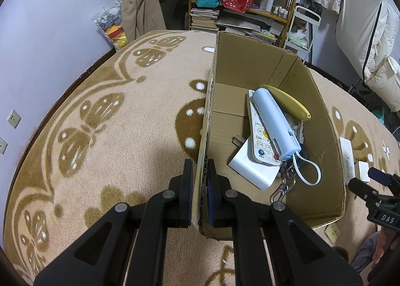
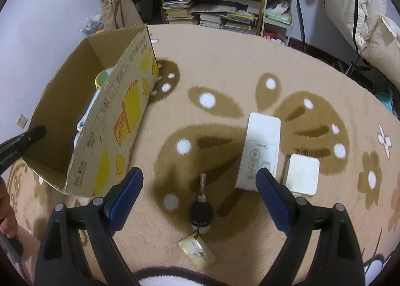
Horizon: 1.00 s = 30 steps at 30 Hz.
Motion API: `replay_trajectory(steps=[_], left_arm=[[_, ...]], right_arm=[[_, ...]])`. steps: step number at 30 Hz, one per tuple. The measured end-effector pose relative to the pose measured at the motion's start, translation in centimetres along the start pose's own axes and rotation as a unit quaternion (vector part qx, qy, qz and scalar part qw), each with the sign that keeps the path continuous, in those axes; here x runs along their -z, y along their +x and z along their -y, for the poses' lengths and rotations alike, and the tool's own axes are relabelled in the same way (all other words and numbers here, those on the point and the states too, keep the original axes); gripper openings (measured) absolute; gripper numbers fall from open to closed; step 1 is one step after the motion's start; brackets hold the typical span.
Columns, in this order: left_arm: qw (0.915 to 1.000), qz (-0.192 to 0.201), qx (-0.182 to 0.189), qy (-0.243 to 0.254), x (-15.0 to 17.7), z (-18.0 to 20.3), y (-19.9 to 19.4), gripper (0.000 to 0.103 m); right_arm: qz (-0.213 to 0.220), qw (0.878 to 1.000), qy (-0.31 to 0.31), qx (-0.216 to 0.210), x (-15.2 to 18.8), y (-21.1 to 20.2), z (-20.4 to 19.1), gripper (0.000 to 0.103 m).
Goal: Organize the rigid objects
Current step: 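Move the right gripper to the car key and grasp it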
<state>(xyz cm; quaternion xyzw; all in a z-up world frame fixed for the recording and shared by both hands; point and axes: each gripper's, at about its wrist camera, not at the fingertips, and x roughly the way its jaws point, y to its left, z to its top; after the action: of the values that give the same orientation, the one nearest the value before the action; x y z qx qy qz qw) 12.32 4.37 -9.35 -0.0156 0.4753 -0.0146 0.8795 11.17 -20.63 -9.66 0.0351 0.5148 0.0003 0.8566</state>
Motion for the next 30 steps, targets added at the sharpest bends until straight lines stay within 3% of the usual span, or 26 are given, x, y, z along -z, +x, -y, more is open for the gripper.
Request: replay_trajectory(steps=[10,12,14,16,19,22,26,28,30], left_arm=[[1.0,-0.001,0.004,-0.001,0.0,-0.1,0.0,0.01],[1.0,-0.001,0.004,-0.002,-0.1,-0.2,-0.1,0.01],[1.0,0.0,0.004,-0.001,-0.1,-0.2,-0.1,0.01],[1.0,-0.001,0.004,-0.001,-0.1,-0.2,0.0,0.01],[1.0,0.0,0.004,-0.001,-0.1,-0.2,0.0,0.01],[1.0,-0.001,0.004,0.0,-0.1,-0.4,-0.1,0.01],[1.0,-0.001,0.005,-0.002,-0.1,-0.4,-0.1,0.01],[1.0,-0.001,0.005,-0.001,-0.1,-0.4,-0.1,0.01],[1.0,-0.001,0.005,-0.002,-0.1,-0.4,-0.1,0.01]], right_arm=[[-0.024,1.0,-0.009,0.01,0.9,1.0,-0.4,0.096],[-0.038,0.999,-0.011,0.008,1.1,1.5,-0.5,0.088],[-0.055,0.998,-0.005,0.008,1.4,2.2,-0.5,0.069],[-0.072,0.997,-0.001,-0.005,1.6,2.7,-0.5,0.063],[-0.081,0.997,-0.008,-0.005,1.9,3.1,-0.8,0.062],[-0.096,0.995,-0.007,-0.004,2.1,3.8,-0.8,0.053],[-0.124,0.992,-0.007,-0.003,2.5,5.0,-0.6,0.049],[-0.143,0.99,-0.015,0.003,2.8,5.8,-0.8,0.04],[-0.148,0.989,-0.019,0.006,2.9,6.2,-1.0,0.04]])
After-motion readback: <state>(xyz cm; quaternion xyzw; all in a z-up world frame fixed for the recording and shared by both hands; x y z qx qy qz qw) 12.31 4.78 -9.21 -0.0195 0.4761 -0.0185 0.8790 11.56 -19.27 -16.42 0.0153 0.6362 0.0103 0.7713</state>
